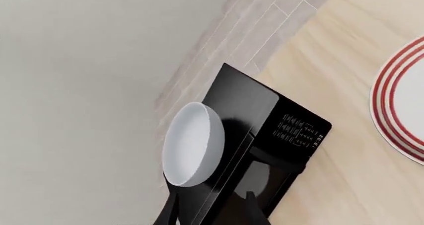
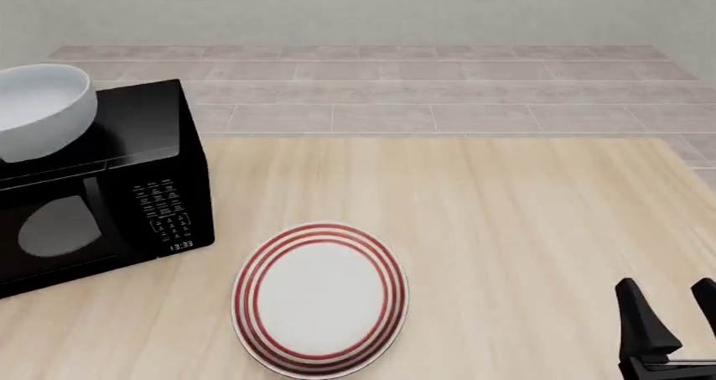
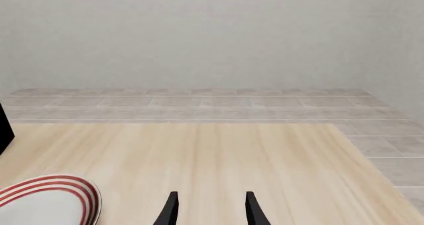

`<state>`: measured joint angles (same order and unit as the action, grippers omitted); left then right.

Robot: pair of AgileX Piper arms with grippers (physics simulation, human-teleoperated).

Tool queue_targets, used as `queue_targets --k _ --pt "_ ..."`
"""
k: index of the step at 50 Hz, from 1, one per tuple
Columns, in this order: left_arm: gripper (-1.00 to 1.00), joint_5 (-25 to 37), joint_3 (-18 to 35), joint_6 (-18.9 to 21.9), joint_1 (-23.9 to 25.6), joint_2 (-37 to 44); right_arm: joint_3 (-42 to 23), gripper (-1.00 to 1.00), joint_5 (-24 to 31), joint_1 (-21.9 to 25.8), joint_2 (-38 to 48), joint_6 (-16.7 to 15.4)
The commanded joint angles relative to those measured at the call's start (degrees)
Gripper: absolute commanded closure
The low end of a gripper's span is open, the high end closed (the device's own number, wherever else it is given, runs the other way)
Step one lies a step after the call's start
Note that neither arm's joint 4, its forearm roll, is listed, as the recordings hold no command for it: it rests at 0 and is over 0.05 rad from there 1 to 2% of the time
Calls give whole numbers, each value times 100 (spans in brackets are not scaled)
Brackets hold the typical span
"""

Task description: Pick up the white bowl and put it on the plate.

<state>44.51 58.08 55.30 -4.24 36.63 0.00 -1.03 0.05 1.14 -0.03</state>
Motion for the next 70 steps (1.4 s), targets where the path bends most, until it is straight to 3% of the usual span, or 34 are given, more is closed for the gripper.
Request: queue_targets --k 1,5,10,15,17,21,42,53,70 --pt "-100 58 275 471 -141 398 -2 -100 32 -3 -29 -1" --pt "-100 -48 516 453 -164 569 -2 -100 32 -5 -28 -2" --pt "-100 -337 347 706 -375 687 -2 -100 33 -4 -31 0" --pt "-100 -350 498 558 -336 905 -2 -100 31 -3 -27 0" --pt "-100 -579 340 710 -377 877 -2 -100 31 -3 -26 0" --pt "-100 -590 199 574 -309 876 -2 -100 31 -3 -27 -1" --pt "-100 -1378 -315 709 -470 1294 -2 -100 32 -2 -28 -1" --pt "-100 -1423 -148 588 -468 1570 -2 -100 32 -3 -29 1" --pt "-100 -1971 -435 703 -621 1833 -2 -100 32 -4 -30 0"
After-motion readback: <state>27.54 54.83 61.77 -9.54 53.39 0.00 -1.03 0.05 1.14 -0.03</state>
